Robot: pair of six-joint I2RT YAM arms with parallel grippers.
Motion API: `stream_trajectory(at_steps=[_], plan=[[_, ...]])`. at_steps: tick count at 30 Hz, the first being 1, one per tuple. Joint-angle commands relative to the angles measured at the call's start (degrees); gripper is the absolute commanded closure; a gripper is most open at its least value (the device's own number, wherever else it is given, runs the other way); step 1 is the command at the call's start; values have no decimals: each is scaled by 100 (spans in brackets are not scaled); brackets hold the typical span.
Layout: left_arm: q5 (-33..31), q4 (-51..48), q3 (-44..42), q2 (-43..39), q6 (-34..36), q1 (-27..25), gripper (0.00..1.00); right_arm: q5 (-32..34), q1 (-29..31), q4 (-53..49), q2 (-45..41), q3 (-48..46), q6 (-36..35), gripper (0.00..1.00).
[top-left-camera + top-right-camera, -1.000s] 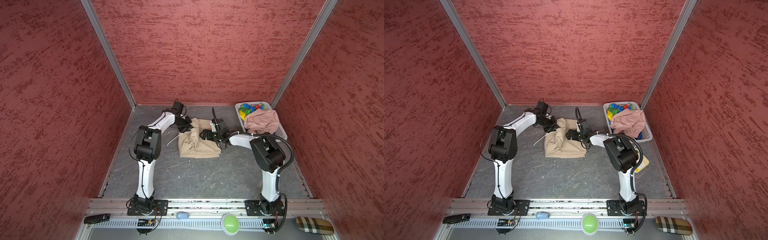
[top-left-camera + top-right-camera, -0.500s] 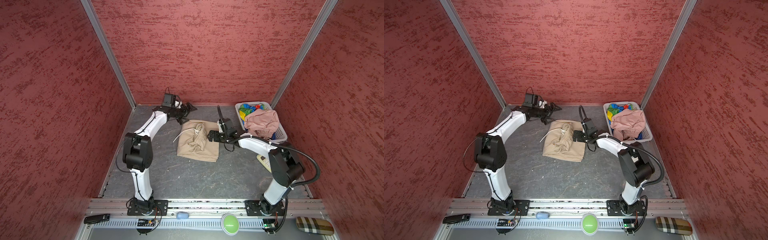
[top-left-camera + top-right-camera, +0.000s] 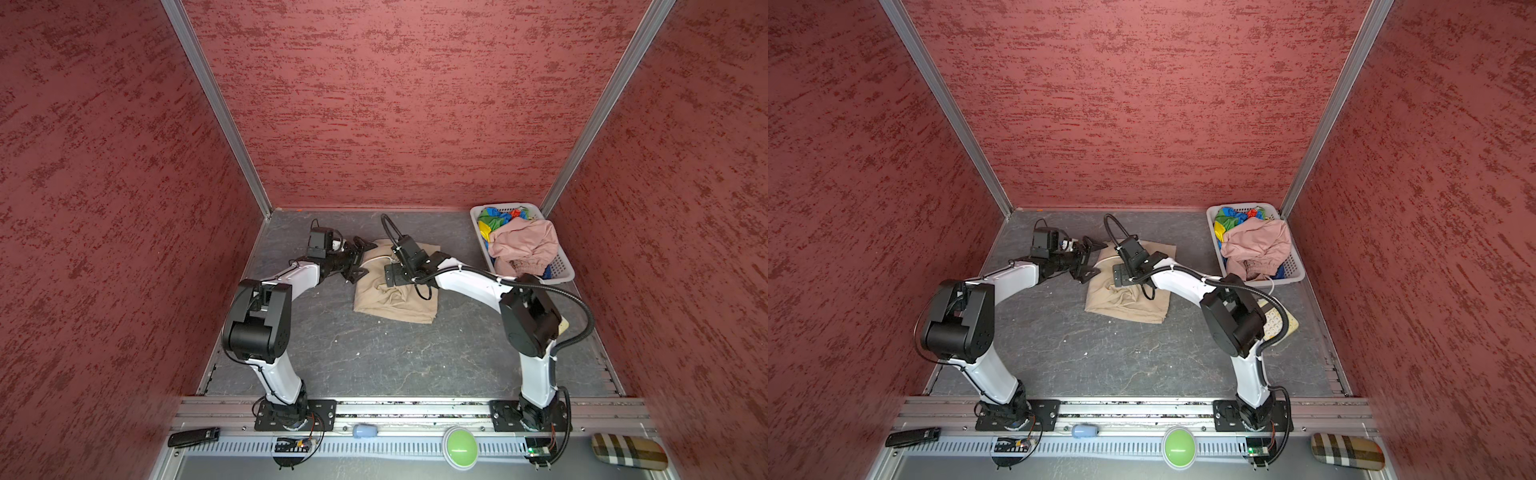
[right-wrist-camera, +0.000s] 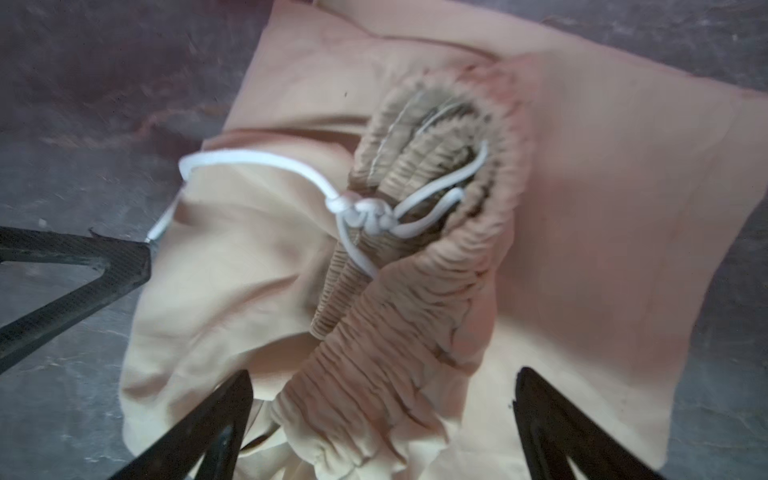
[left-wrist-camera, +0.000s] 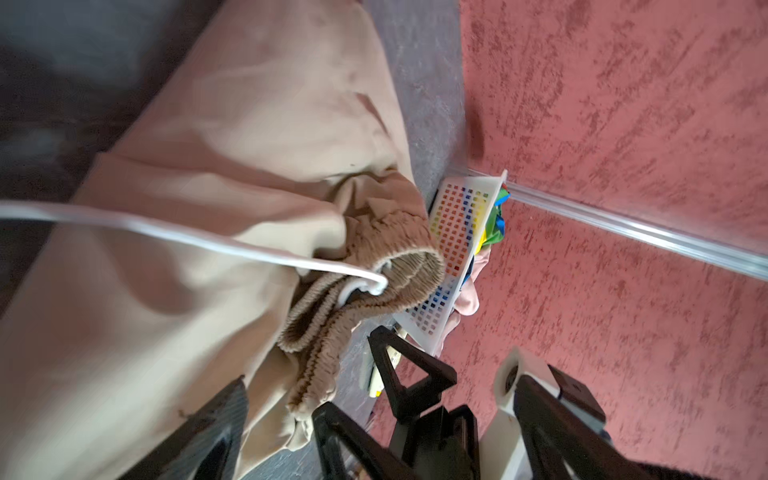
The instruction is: Fold and stack the shorts
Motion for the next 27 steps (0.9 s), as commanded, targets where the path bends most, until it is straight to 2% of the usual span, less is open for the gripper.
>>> stream_trajectory(at_steps=[1, 6, 10, 13, 18, 21, 24, 27], plan=[[77, 1492, -306, 63, -705, -6, 1, 1323, 127, -940, 446, 623, -155, 1], [23, 2682, -745, 678, -1311, -189, 1, 1924, 104, -995, 468, 365, -125, 1], [-33, 2693, -877, 886, -1218, -272, 1, 1630, -173, -580, -42, -428, 19, 1], [-53, 2540, -969, 916, -1012, -245, 1, 1401, -472, -253, -728, -1180, 83, 1], [-45, 2634, -1188, 995, -917, -271, 1, 1388, -1072, -163, -1605, -2235, -52, 1], [42, 2739, -1188, 974, -915, -296, 0, 1383, -1213, -162, -2082, -2482, -107, 1], [260, 2631, -891, 747, -915, -412, 1, 855, -1205, -46, -2344, -2223, -1, 1], [411, 2194, -453, 350, -922, -507, 1, 160, -1116, 258, -2185, -1775, 159, 1]])
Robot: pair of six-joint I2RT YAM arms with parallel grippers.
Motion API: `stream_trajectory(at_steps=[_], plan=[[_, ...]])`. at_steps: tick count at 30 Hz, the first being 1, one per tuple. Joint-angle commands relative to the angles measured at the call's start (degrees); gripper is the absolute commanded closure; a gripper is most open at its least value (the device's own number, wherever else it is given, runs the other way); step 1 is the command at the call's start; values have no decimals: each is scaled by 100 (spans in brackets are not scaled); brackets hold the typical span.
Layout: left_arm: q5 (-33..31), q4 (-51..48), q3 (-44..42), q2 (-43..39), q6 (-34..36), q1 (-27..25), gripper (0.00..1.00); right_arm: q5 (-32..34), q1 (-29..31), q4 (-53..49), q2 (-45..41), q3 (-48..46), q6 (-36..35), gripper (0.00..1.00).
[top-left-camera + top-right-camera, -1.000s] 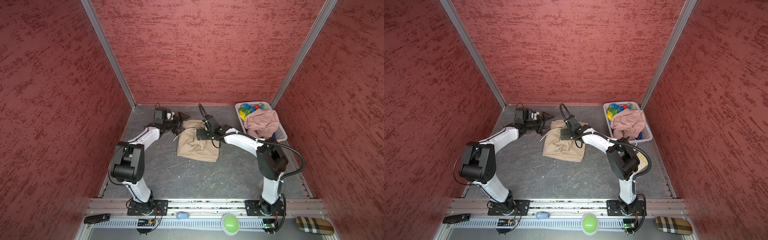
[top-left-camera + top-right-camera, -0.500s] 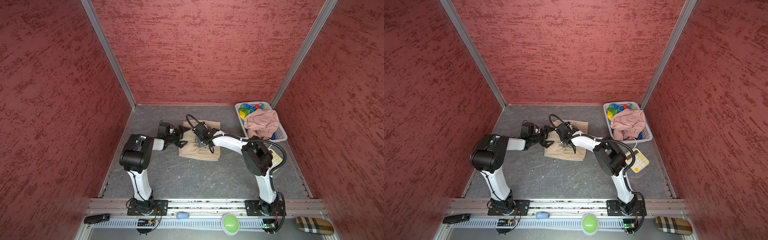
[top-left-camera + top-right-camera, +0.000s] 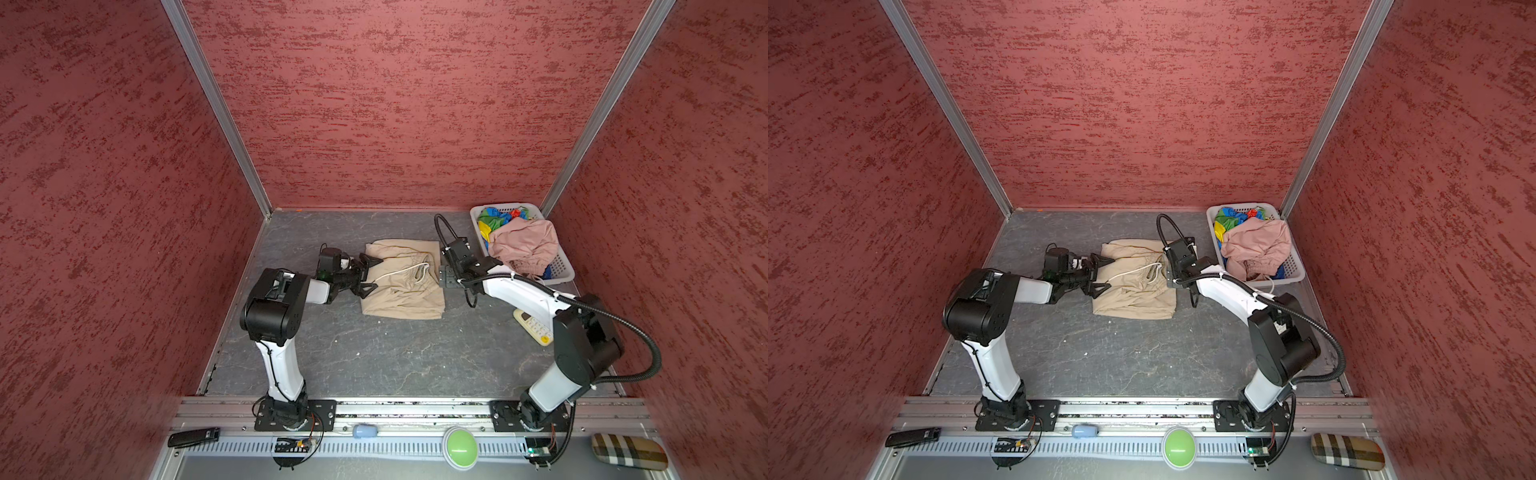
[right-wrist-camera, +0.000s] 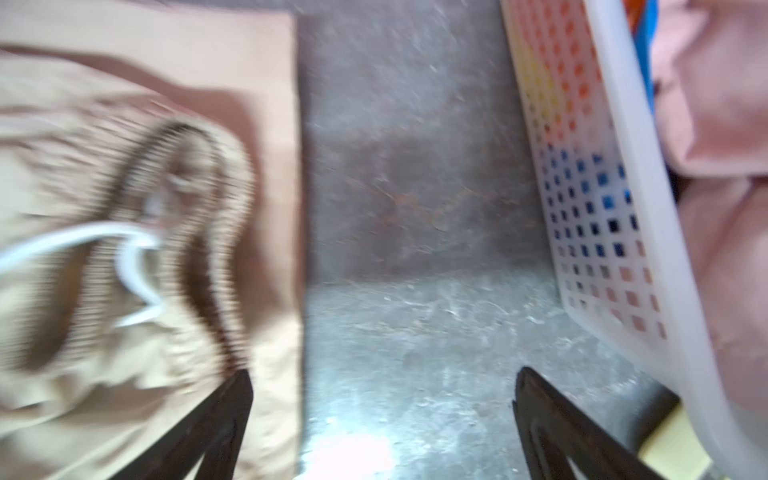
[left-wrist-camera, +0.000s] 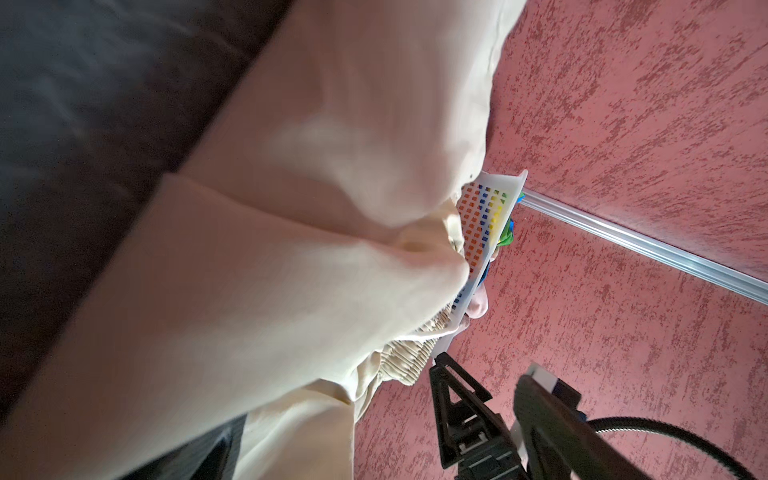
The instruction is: Fold and stack the shorts
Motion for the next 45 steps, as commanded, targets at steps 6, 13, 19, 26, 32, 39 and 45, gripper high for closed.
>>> stream_trajectory(at_steps=[6, 13, 19, 26, 32, 39, 45], plan=[[367, -1694, 1591, -835, 623, 403, 1, -1319, 522, 920, 998, 1474, 443, 1], [547, -1482, 2892, 844, 394, 371, 1, -489, 571, 601, 2008, 1816, 208, 1], [520, -1422, 3327, 1723, 480, 243, 1, -345, 495, 621, 2134, 1518, 102, 1], [263, -2046, 3778, 2340, 1126, 354, 1, -265, 397, 740, 2047, 1126, -108, 1], [-35, -2622, 4133, 2593, 1604, 685, 1, -125, 305, 876, 1970, 498, -264, 1], [-61, -3348, 4866, 2953, 2013, 811, 1, -431, 132, 1089, 1367, -101, -298, 1], [-153, -4268, 4931, 1877, 2936, 811, 1, -1172, -16, 1030, 357, 74, -269, 1]])
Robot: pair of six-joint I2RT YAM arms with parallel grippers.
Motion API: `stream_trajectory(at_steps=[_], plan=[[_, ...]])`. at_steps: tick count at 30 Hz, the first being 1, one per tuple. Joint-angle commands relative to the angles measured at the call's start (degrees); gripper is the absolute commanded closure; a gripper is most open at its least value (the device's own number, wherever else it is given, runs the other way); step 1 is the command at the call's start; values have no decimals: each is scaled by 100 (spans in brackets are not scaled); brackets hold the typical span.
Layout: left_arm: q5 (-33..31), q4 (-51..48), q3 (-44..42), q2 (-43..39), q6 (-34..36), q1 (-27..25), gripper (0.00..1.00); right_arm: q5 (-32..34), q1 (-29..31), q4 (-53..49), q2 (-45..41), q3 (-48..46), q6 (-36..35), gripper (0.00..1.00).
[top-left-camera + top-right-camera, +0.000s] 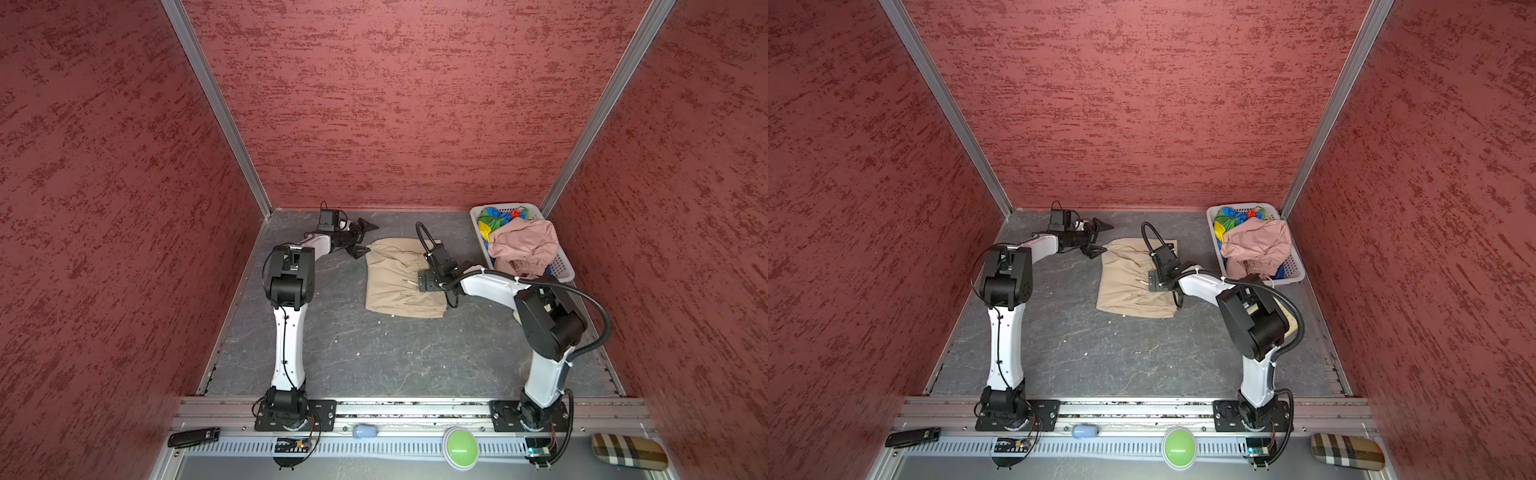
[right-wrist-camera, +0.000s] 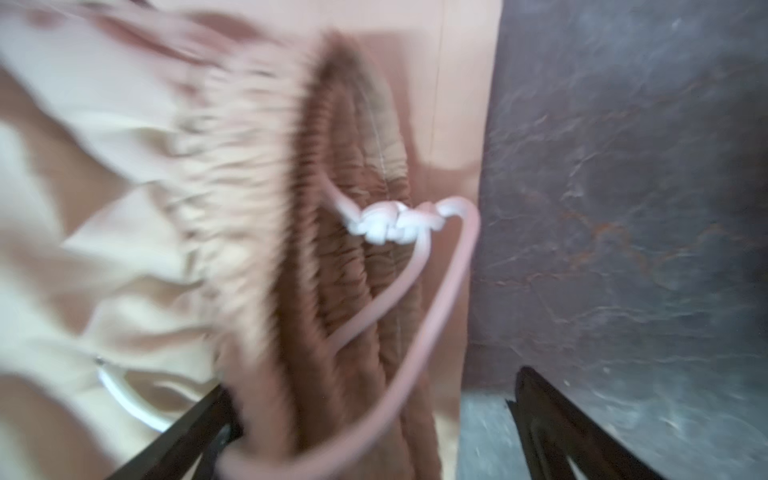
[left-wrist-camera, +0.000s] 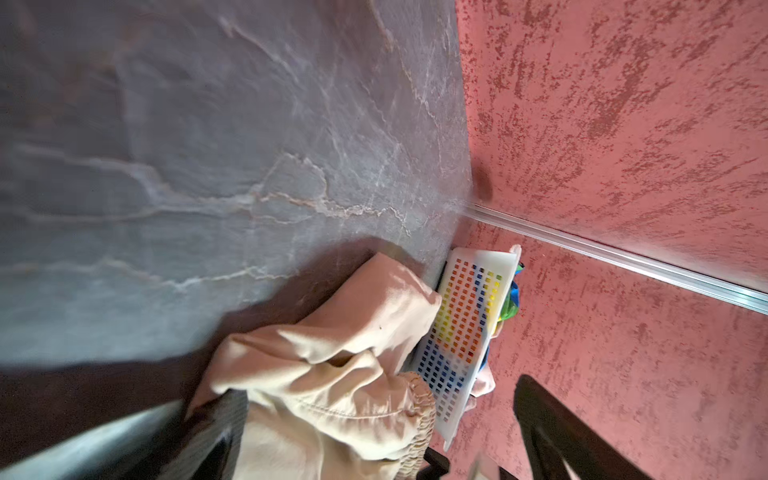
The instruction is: Fold and stack the shorts
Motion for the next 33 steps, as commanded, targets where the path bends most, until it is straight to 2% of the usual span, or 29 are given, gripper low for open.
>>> stream_trajectory(at_steps=[1, 6, 10, 16, 19, 21, 22, 24, 26, 28, 30, 33], plan=[[-393, -956, -18, -901, 985, 83, 1, -564, -163, -114, -804, 109, -33, 1], [-588, -1781, -887, -1834, 1881, -5, 1, -962, -326, -139, -1137, 130, 28, 1], [-596, -1900, -1743, -2075, 2302, -161, 0, -1073, -400, -32, -1201, -95, 73, 1], [-1277, -2622, -1639, -1590, 3054, -417, 1, -1366, -520, 204, -1468, -592, 189, 1], [-1550, -2967, -1323, -1298, 3317, -588, 0, -1375, -585, 270, -1618, -843, 220, 1], [-1733, -3147, -1143, -1168, 3445, -721, 5, -1414, -645, 342, -1709, -1018, 255, 1], [-1802, -3205, -1071, -1109, 3482, -779, 8, -1458, -685, 391, -1757, -1098, 289, 1], [-1949, -3310, -954, -1021, 3542, -868, 22, -1521, -748, 476, -1813, -1221, 336, 1], [-2051, -3466, -834, -926, 3629, -935, 47, -1552, -794, 526, -1835, -1285, 373, 1], [-2173, -3672, -731, -844, 3738, -987, 63, -1570, -822, 554, -1837, -1290, 382, 1], [-2195, -3773, -710, -805, 3814, -1005, 72, -1587, -837, 591, -1824, -1269, 382, 1], [-2344, -3926, -660, -833, 3956, -960, 100, -1624, -850, 616, -1733, -1175, 389, 1]])
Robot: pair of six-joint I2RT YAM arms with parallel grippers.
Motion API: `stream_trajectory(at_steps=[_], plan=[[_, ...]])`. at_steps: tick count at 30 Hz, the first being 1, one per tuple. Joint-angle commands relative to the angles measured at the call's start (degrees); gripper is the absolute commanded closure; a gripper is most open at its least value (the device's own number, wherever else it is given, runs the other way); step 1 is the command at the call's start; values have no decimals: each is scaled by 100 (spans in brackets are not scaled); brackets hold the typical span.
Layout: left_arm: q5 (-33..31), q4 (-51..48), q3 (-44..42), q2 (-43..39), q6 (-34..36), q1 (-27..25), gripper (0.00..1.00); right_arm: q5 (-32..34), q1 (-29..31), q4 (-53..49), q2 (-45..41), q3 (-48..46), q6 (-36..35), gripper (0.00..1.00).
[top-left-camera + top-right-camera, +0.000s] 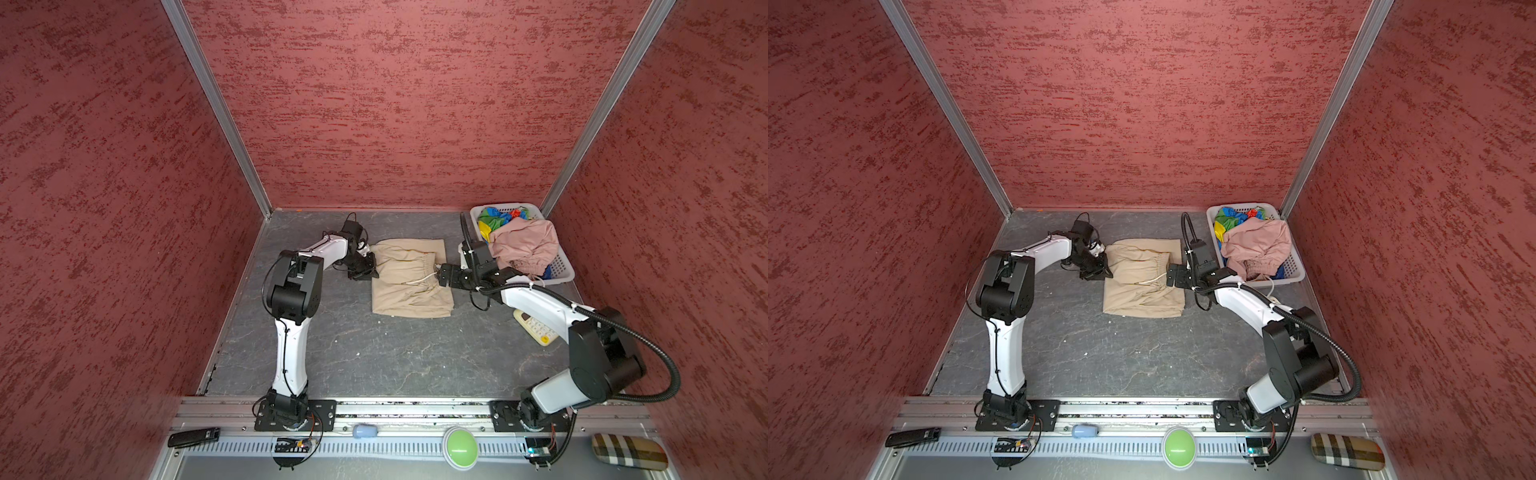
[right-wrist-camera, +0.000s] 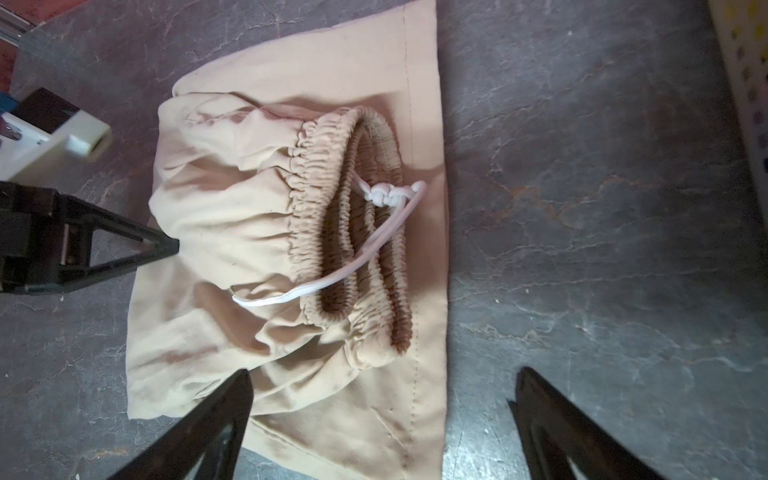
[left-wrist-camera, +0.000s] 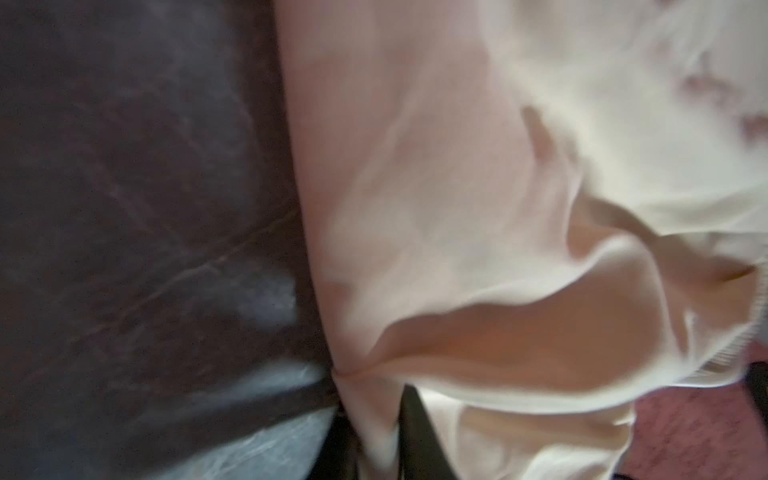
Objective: Fold and stack the shorts
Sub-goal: 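Drag the folded beige shorts to the far corner with left gripper while right withdraws, then release the shorts with left gripper while right gripper grasps pink shorts in basket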
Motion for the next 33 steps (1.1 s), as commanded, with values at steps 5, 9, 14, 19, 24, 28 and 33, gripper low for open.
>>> stream_trajectory(at_steps=[5, 9, 14, 19, 24, 28, 33], plan=[[-1935, -1479, 969, 65, 902, 300, 100, -307, -15, 286, 209, 289, 125, 1], [-4260, -1953, 1673, 169, 1615, 509, 100, -415, -1, 309, 370, 460, 127, 1], [-5819, -1835, 2517, 602, 2452, 1146, 100, -667, 89, 278, 591, 810, 149, 1], [-5760, -1647, 3242, 1111, 2754, 1728, 100, -776, 201, 53, 675, 1165, 37, 1], [-5768, -1155, 3463, 1381, 3104, 2061, 100, -828, 239, -299, 833, 1519, -177, 1], [-5723, -910, 3744, 1551, 3284, 2209, 100, -858, 240, -419, 950, 1681, -206, 1], [-5646, -1111, 4410, 1920, 3170, 2397, 100, -835, 240, -630, 1143, 2019, -274, 1]])
